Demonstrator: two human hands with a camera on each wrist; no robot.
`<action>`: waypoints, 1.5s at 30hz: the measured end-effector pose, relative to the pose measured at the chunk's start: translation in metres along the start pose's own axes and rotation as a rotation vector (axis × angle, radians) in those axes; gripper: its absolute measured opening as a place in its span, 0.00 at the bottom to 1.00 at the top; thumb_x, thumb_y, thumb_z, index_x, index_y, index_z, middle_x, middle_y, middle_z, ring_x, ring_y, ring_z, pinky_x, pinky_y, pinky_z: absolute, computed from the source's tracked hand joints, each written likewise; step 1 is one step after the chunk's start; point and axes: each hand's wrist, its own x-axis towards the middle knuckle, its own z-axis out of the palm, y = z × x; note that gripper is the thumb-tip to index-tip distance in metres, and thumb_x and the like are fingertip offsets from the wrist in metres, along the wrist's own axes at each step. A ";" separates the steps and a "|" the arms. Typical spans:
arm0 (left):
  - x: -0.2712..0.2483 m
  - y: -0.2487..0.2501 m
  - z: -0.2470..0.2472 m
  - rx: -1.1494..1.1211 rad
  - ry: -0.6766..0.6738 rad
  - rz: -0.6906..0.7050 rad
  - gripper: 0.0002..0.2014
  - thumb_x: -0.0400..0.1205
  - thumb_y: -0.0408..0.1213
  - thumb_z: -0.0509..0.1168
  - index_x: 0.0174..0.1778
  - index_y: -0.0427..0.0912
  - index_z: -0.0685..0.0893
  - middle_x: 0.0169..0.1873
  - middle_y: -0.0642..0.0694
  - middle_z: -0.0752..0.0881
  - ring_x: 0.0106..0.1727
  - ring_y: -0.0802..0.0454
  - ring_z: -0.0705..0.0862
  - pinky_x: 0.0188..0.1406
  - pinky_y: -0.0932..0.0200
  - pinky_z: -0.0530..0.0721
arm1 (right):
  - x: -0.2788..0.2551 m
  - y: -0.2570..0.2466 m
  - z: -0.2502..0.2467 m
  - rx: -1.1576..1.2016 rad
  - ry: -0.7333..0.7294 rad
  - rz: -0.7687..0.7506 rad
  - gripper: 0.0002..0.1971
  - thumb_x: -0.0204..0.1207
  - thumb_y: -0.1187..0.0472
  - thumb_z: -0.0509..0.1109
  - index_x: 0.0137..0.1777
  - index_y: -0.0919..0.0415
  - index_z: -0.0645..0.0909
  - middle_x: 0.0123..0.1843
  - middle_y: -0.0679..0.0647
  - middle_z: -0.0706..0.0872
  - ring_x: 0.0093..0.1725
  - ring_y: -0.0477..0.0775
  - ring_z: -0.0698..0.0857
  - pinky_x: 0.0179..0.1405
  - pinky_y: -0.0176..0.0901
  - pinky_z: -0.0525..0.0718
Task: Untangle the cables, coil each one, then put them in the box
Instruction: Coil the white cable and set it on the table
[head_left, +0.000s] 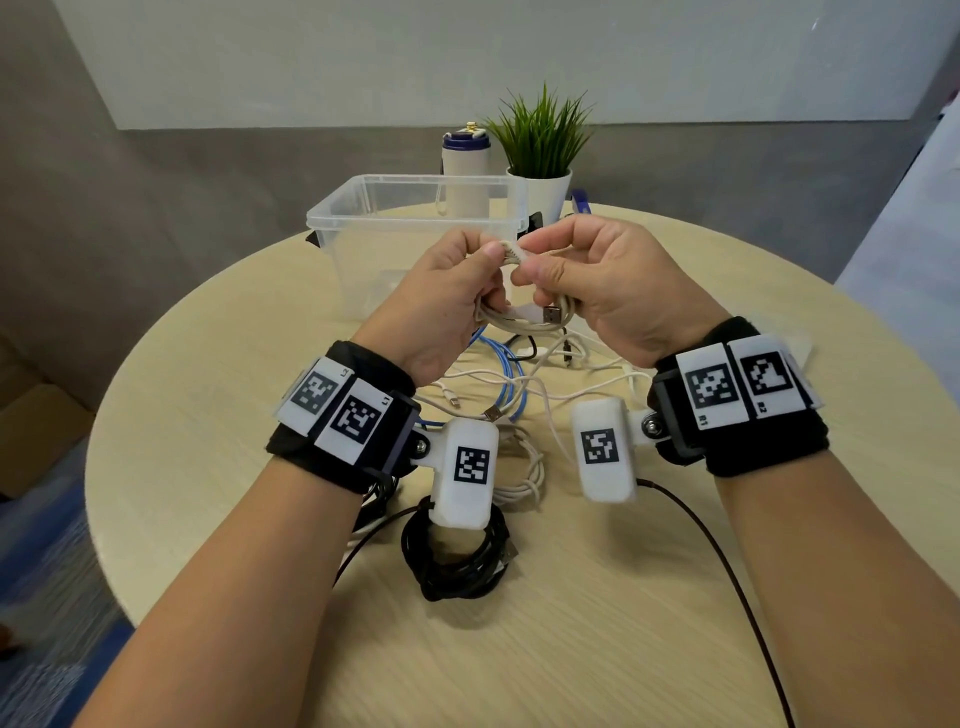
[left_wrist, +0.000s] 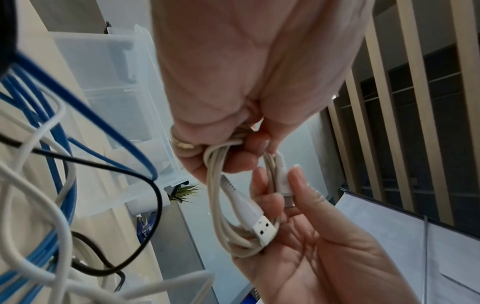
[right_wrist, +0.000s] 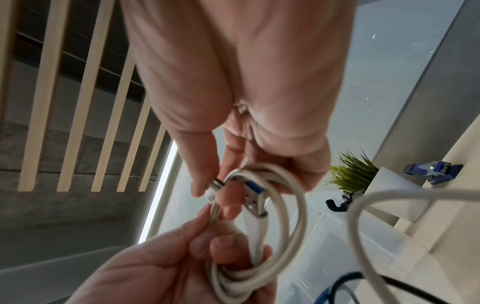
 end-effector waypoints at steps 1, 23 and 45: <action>0.001 0.000 0.000 0.004 0.009 -0.003 0.10 0.88 0.31 0.53 0.41 0.42 0.74 0.26 0.51 0.74 0.29 0.56 0.72 0.33 0.63 0.77 | 0.000 0.000 0.000 -0.006 -0.006 0.006 0.08 0.73 0.72 0.72 0.51 0.65 0.82 0.40 0.61 0.87 0.33 0.48 0.83 0.37 0.37 0.83; -0.003 0.006 -0.003 -0.069 -0.063 -0.045 0.08 0.87 0.33 0.56 0.42 0.44 0.76 0.29 0.51 0.81 0.31 0.57 0.78 0.34 0.58 0.75 | 0.000 -0.001 -0.010 0.010 0.068 0.072 0.10 0.69 0.79 0.72 0.46 0.66 0.85 0.32 0.54 0.89 0.29 0.49 0.86 0.31 0.35 0.84; 0.009 0.000 -0.008 -0.299 0.256 -0.130 0.10 0.87 0.29 0.55 0.42 0.34 0.78 0.23 0.49 0.78 0.26 0.55 0.75 0.35 0.60 0.80 | -0.002 -0.002 -0.007 -0.077 0.022 0.101 0.09 0.68 0.79 0.72 0.42 0.66 0.85 0.30 0.55 0.89 0.28 0.51 0.86 0.32 0.38 0.87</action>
